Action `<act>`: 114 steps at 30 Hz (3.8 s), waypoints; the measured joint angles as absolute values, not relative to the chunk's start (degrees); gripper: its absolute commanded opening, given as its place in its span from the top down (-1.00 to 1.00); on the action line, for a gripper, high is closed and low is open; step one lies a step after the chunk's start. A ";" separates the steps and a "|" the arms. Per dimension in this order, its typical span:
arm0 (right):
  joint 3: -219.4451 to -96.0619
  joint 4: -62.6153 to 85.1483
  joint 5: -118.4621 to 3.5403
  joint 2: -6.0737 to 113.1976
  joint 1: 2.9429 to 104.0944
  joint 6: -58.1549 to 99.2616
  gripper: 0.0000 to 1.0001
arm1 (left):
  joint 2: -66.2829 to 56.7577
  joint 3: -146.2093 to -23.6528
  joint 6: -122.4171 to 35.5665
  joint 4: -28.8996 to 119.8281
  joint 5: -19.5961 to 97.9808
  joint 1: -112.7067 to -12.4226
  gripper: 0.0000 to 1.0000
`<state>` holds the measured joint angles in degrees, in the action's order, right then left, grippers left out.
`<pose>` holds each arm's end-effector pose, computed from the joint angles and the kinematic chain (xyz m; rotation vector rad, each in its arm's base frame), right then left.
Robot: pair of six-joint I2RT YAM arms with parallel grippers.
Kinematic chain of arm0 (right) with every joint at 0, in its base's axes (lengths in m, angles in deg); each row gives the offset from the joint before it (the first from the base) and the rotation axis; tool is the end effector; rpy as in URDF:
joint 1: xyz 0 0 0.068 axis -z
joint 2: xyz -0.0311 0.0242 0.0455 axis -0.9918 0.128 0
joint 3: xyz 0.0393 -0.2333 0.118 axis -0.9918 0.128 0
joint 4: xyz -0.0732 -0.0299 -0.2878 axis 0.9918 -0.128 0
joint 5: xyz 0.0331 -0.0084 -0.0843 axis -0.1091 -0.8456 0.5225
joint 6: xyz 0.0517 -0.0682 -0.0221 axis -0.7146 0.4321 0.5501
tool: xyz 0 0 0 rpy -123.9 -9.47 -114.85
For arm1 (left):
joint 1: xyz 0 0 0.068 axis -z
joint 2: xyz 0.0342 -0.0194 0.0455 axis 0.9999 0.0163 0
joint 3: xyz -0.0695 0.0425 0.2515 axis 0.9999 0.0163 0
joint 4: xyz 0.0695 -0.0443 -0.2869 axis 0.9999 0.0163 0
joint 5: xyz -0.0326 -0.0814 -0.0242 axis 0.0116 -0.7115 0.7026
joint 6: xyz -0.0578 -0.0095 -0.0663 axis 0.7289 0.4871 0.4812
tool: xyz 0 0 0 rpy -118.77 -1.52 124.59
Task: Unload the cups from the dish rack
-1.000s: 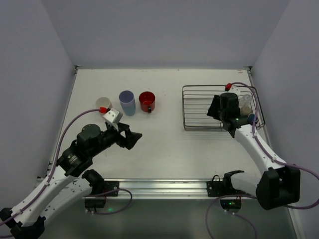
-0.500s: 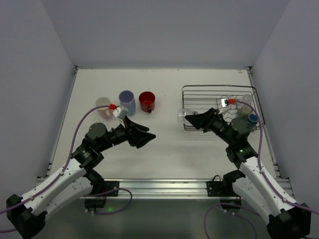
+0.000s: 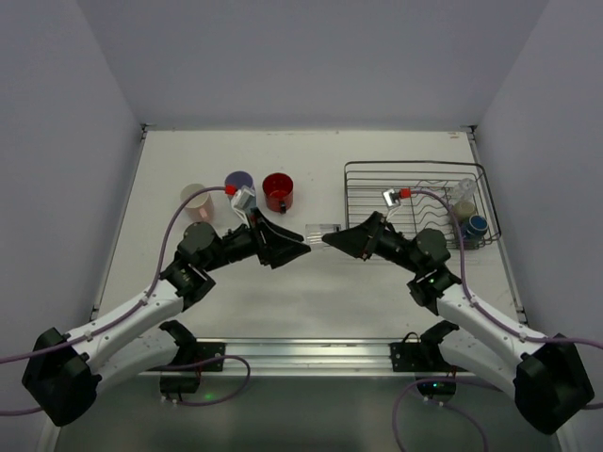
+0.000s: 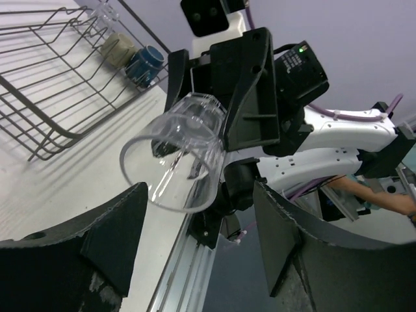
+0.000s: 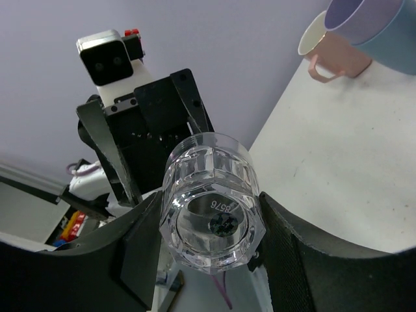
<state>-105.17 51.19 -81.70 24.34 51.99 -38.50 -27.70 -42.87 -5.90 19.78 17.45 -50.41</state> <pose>0.2186 0.1778 0.2557 -0.0395 1.6741 1.7226 0.2031 -0.2129 0.2768 0.3335 1.6858 -1.5748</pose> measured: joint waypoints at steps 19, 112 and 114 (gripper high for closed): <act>-104.97 68.31 -83.49 37.63 46.18 -43.37 -0.68 | -27.29 -42.10 -2.45 15.36 16.93 -50.45 1.00; -133.45 -5.72 -28.70 40.18 95.81 1.13 -0.53 | -63.42 -47.31 -35.10 68.21 29.98 -52.75 -0.64; -134.08 -6.25 -29.20 43.66 97.58 1.35 -0.54 | -64.07 -47.31 -35.08 68.23 31.18 -51.77 -0.65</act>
<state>-134.08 -6.25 -29.20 43.66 97.58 1.35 -64.07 -47.31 -35.08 68.23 31.18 -51.77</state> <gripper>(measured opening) 0.761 0.820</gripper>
